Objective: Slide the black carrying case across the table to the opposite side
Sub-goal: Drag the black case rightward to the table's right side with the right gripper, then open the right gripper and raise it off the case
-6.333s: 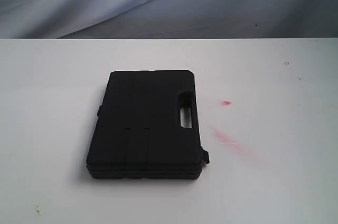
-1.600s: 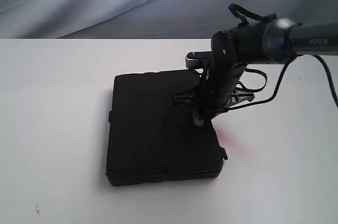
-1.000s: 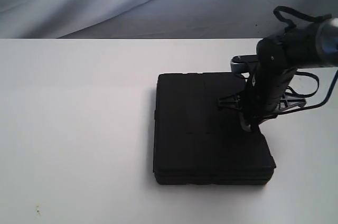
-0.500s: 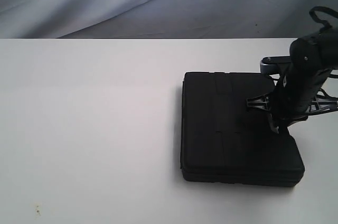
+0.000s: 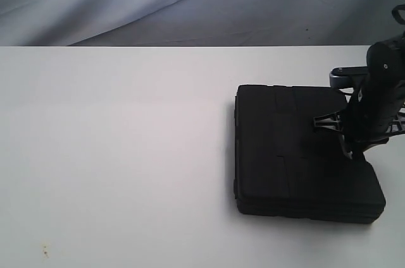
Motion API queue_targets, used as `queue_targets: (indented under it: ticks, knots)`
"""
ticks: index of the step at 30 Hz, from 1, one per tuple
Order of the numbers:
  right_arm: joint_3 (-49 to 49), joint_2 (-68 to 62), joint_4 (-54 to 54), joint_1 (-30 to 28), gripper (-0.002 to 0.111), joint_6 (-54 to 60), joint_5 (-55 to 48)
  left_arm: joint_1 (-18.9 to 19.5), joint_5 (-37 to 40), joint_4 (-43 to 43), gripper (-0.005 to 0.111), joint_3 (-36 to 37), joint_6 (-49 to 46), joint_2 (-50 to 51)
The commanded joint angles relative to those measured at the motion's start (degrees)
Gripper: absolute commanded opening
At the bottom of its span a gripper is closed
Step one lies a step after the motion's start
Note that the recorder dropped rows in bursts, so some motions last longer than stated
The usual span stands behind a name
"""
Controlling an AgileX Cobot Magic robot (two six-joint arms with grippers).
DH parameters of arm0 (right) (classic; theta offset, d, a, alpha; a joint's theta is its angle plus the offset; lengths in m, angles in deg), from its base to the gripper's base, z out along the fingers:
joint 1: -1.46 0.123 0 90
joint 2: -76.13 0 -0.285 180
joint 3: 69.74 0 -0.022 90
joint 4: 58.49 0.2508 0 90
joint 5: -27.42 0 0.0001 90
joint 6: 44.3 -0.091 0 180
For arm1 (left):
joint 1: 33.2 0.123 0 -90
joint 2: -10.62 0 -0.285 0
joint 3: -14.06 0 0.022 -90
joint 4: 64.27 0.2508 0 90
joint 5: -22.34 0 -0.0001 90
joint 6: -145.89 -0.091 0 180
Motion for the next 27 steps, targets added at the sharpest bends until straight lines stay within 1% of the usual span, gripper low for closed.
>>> queue_targets:
  ticks: [1, 23, 27]
  knots:
    - [0.4, 0.7, -1.8, -1.8, 0.000, 1.7, -1.2, 0.1, -0.4, 0.1, 0.000, 0.3, 0.4, -0.2]
    - [0.4, 0.7, -2.8, -1.8, 0.000, 4.5, -0.2, 0.1, -0.4, 0.1, 0.000, 0.3, 0.4, -0.2]
    - [0.4, 0.7, -2.7, -2.6, 0.000, 4.5, -0.2, 0.1, -0.4, 0.1, 0.000, 0.3, 0.4, -0.2]
